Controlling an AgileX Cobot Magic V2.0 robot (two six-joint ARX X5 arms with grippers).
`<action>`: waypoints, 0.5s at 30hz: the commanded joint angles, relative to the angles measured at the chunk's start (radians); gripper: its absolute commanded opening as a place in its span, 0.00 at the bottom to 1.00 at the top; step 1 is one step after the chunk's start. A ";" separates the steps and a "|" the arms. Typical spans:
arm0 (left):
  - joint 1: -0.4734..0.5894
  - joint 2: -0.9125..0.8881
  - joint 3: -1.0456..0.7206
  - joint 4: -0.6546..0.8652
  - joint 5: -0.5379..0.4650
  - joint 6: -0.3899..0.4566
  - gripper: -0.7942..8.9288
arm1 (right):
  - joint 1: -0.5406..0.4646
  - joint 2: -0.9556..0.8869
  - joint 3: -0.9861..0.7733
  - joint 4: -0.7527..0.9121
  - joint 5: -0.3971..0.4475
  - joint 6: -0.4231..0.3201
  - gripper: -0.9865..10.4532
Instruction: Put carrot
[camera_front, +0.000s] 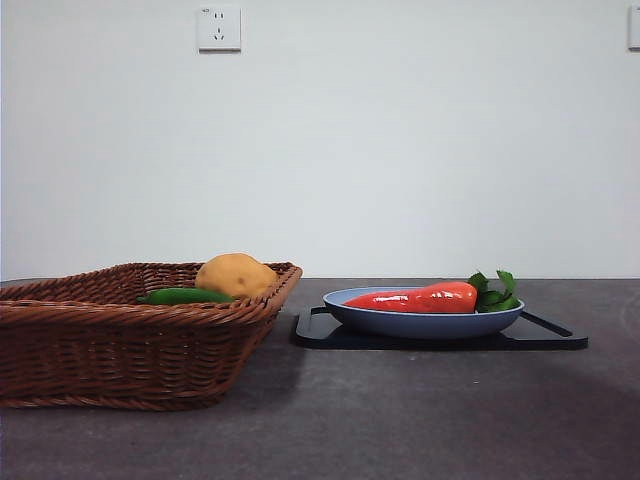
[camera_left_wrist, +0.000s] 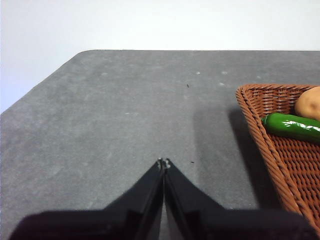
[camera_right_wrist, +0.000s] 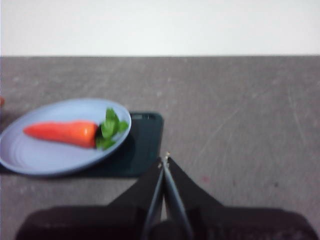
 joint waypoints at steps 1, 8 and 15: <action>0.002 -0.005 -0.011 0.007 0.001 -0.006 0.09 | 0.000 -0.030 -0.039 0.013 -0.001 -0.003 0.09; 0.002 -0.005 -0.011 0.007 0.001 -0.006 0.09 | 0.000 -0.084 -0.087 0.002 -0.001 0.004 0.09; 0.002 -0.005 -0.011 0.007 0.001 -0.006 0.09 | 0.000 -0.089 -0.087 -0.017 -0.001 -0.006 0.09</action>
